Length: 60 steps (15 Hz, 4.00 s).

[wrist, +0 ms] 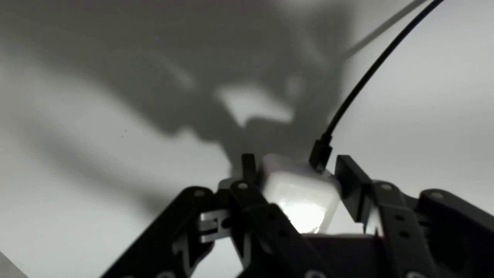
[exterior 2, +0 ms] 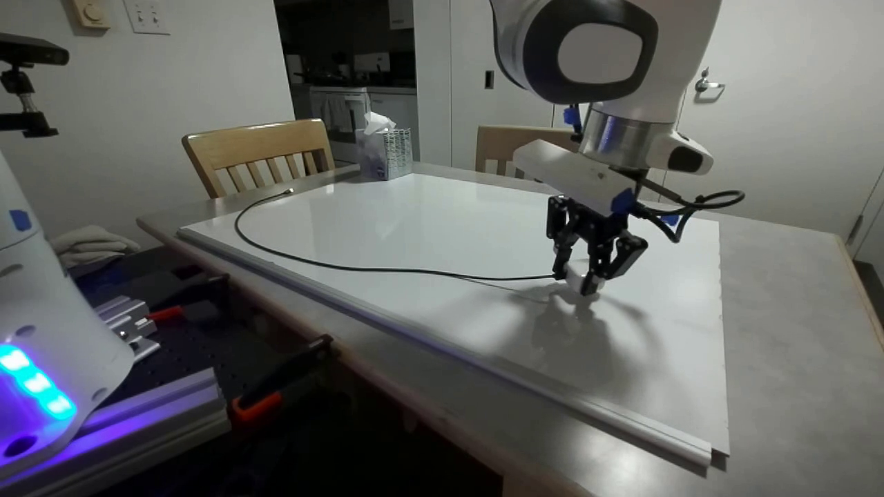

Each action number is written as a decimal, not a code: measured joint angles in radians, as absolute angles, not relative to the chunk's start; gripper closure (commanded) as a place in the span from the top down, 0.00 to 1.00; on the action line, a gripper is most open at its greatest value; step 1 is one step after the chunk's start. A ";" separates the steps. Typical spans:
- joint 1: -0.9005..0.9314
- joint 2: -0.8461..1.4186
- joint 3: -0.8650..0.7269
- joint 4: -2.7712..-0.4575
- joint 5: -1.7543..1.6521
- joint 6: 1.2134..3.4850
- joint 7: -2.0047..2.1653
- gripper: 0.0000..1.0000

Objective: Wind the charging cable

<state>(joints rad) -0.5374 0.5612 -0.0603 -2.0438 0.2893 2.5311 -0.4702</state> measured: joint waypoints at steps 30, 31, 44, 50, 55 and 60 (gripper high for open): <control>-0.446 0.670 -0.007 -1.763 0.081 2.301 -1.018 0.28; -0.433 0.676 -0.002 -1.743 0.071 2.293 -1.047 0.28; -0.307 0.797 0.062 -1.550 -0.015 2.225 -1.469 0.53; -0.300 0.797 0.055 -1.549 -0.013 2.224 -1.467 0.28; -0.287 0.797 0.055 -1.547 -0.018 2.221 -1.467 0.28; -0.202 0.798 0.057 -1.521 -0.066 2.194 -1.468 0.28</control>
<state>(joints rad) -0.2018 0.7975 0.0572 -1.5208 -0.0660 2.1937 -1.4680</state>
